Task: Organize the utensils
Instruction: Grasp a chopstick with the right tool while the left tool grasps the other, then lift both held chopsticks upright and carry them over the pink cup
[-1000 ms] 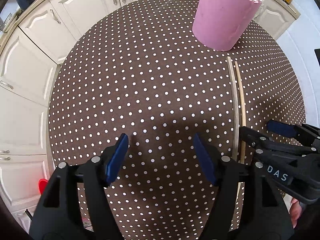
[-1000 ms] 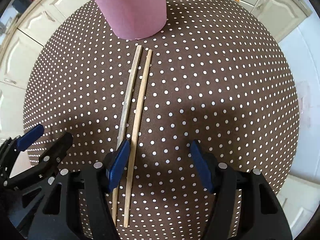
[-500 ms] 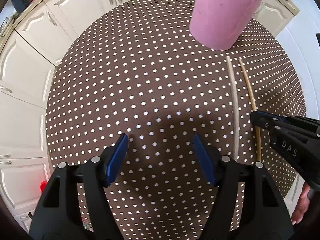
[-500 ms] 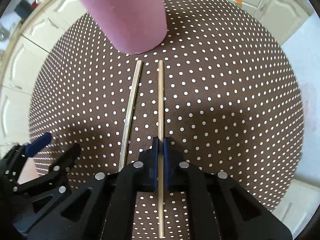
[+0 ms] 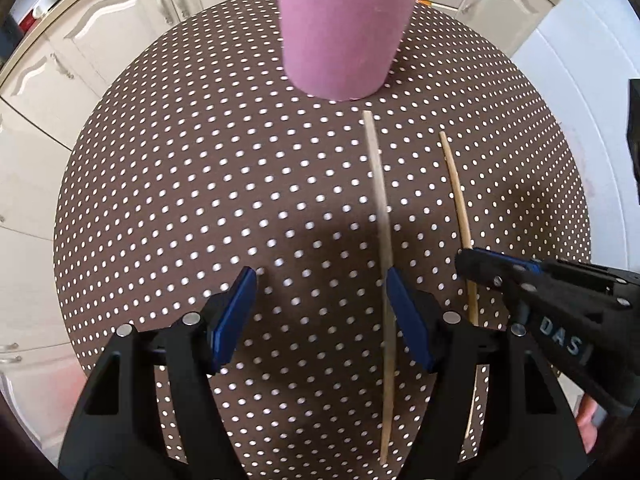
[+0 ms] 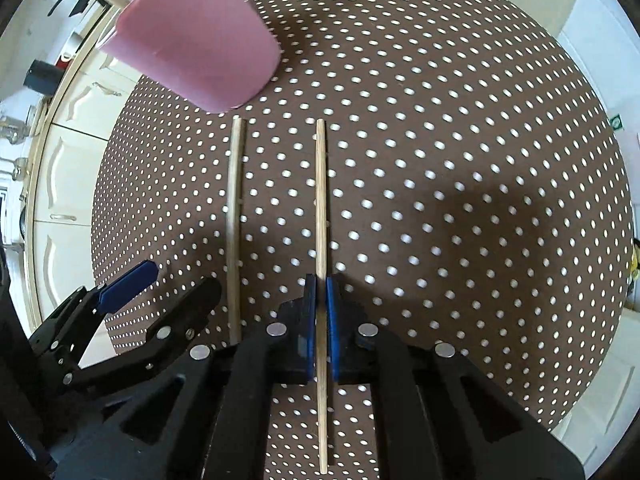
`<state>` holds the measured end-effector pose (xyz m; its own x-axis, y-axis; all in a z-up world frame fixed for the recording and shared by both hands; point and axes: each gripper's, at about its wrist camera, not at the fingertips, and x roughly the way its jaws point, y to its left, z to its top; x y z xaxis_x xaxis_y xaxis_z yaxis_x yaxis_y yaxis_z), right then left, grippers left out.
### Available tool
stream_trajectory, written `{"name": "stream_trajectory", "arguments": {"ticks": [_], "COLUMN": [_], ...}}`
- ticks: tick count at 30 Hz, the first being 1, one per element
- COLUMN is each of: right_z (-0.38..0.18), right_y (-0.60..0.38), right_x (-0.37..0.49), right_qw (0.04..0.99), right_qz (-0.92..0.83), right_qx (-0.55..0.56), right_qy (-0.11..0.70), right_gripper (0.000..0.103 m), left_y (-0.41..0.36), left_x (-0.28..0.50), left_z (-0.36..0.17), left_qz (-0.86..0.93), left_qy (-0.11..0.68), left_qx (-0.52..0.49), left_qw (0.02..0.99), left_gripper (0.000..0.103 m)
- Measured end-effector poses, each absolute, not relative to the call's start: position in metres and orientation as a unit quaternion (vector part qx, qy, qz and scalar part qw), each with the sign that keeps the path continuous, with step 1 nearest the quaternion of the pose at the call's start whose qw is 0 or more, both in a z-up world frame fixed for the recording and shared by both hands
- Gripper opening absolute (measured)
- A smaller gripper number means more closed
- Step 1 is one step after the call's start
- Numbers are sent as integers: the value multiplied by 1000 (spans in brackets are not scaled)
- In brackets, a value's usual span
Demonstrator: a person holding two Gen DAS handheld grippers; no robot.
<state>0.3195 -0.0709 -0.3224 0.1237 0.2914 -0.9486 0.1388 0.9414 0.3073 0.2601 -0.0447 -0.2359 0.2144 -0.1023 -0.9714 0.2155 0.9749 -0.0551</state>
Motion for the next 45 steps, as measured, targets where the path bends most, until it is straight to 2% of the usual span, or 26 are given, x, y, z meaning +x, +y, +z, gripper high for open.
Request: {"name": "stream_trajectory", "arguments": {"ticks": [5,6,8,10,11,13,16,19,34,45], "right_z": [-328,-328,-328,-328,-325,-320,-309,-300,-268,-217], "right_y": [-83,-86,-92,-95,-102,-114,-141,-171,-179,-189], "right_x": [323,324,323,323,320,315,306,298,304,313], "right_qw": [724,723,722,722,721,720,718,716,740,778], "right_qz": [53,54,57,58,59,60,60,60,65,68], "right_qx": [193,197,199,200,200,200,205,208,201,189], "right_qy": [660,660,660,660,661,661,662,663,639,595], "right_gripper": [4,4,4,4,4,4,4,4,4,4], "left_y": [-63,-66,-72,-75,-77,-77,-71,-73,-34,-20], "left_x": [270,271,275,276,278,282,286,287,254,234], "left_z": [-247,-249,-252,-250,-248,-248,-246,-245,-225,-171], "left_qz": [-102,-95,-89,-89,-87,-81,-65,-60,-44,-43], "left_qy": [630,629,624,621,620,620,625,625,604,551], "left_qx": [41,47,59,63,62,55,35,39,39,11], "left_qw": [769,770,774,776,778,778,777,777,795,834], "left_gripper": [66,63,54,33,29,13,7,7,7,7]}}
